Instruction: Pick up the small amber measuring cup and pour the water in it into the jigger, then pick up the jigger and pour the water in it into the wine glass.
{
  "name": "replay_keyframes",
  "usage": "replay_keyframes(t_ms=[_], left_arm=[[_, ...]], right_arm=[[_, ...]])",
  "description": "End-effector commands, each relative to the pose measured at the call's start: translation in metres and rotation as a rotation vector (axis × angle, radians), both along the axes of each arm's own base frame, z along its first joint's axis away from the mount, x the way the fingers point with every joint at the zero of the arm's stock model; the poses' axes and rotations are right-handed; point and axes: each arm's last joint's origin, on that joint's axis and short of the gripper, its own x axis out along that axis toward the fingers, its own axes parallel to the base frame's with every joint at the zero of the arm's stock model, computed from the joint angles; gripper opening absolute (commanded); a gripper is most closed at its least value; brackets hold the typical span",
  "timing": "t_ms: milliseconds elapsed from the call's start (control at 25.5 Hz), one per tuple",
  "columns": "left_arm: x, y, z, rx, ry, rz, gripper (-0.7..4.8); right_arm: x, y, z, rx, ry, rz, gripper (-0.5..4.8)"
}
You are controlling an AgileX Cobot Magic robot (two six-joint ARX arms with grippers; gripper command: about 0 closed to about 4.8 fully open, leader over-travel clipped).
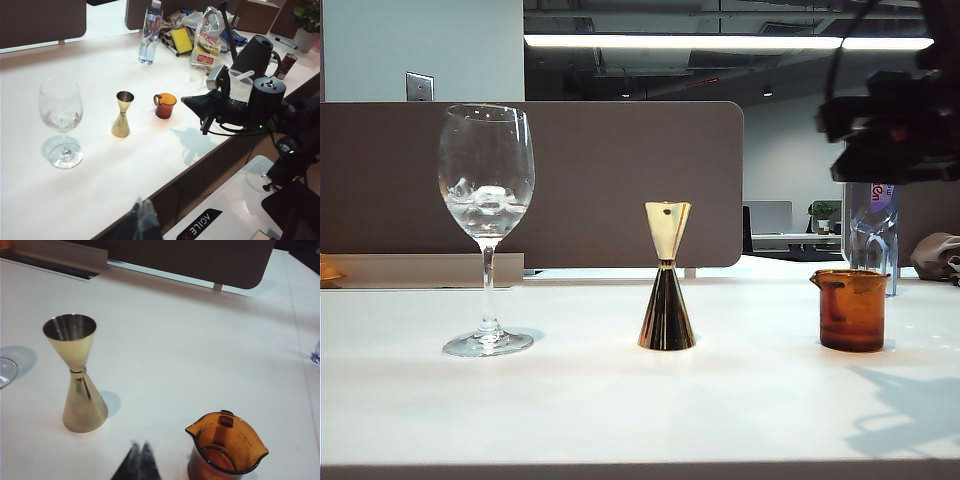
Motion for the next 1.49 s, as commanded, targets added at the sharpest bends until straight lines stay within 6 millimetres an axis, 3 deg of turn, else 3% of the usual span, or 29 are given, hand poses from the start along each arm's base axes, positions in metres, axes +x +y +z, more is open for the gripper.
replay_keyframes(t_ms=[39, 511, 825, 1493], left_arm=[[0.000, 0.000, 0.000, 0.001, 0.002, -0.003, -0.02], [0.000, 0.000, 0.000, 0.001, 0.002, -0.003, -0.02], [0.000, 0.000, 0.000, 0.001, 0.002, -0.003, -0.02], [0.000, 0.000, 0.000, 0.001, 0.002, -0.003, -0.02]], right_arm=[[0.003, -0.012, 0.000, 0.035, -0.001, 0.051, -0.05], [0.006, -0.064, -0.016, 0.106, 0.041, -0.084, -0.05], [-0.011, -0.075, -0.041, 0.092, 0.084, -0.109, -0.06], [-0.016, -0.091, -0.047, 0.075, 0.152, -0.234, -0.05]])
